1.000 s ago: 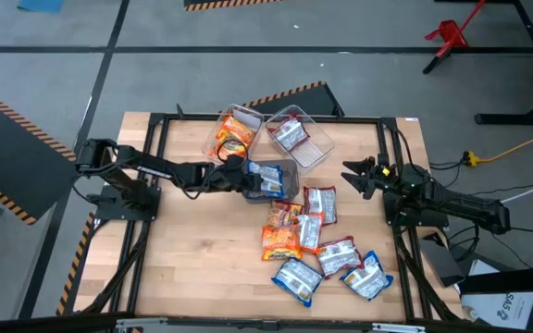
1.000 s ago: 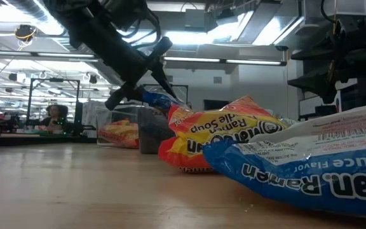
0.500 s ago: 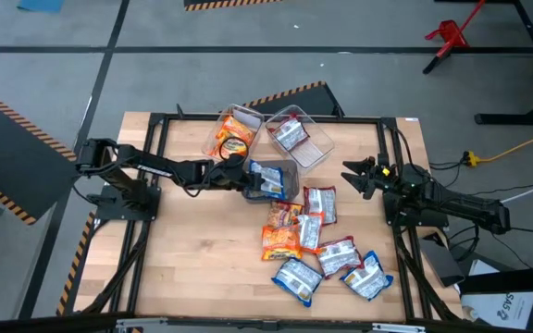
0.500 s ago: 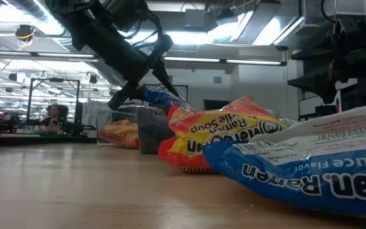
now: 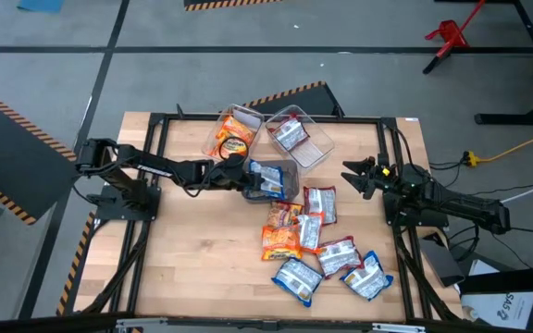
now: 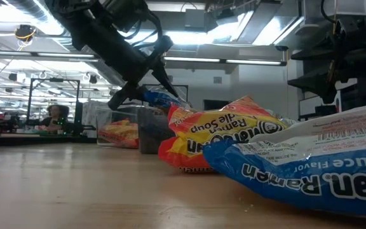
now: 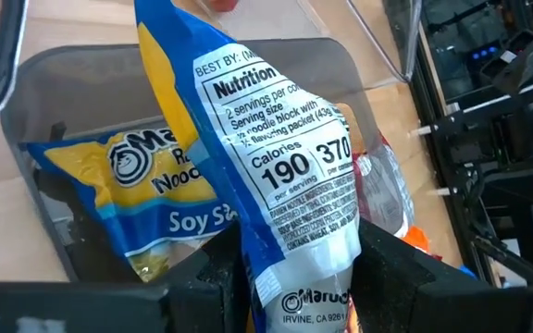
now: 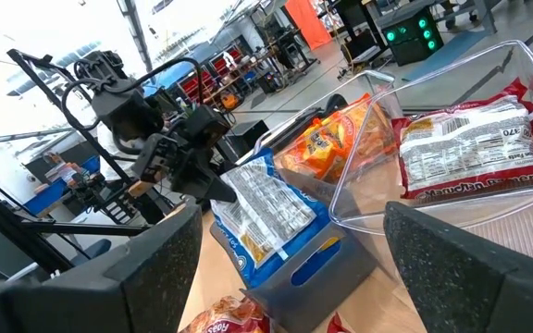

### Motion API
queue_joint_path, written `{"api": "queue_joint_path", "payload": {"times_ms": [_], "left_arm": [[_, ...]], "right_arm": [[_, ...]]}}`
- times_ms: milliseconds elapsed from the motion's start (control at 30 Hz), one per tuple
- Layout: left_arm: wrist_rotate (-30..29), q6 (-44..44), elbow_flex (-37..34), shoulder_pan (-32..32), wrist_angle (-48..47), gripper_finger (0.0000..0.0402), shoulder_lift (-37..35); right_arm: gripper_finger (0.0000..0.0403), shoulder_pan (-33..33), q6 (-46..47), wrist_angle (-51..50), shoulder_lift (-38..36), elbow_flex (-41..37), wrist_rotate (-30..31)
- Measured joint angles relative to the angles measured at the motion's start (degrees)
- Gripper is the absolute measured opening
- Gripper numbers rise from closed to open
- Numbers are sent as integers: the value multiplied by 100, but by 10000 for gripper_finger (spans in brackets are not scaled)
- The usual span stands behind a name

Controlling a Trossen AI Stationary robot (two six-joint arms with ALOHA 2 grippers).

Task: Sort Maruchan noodles
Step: Put the blue noodle pack into the black transparent bin

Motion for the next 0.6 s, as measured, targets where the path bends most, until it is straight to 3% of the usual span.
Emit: {"api": "queue_joint_path", "payload": {"times_ms": [267,600], "left_arm": [[540,236,2,85,74,154,-4],[979,270,4,286,39,230,-7]], "right_arm": [[324,2,-1,0,1,1,0],[324,-1,-1,0,2,-1,0]]}}
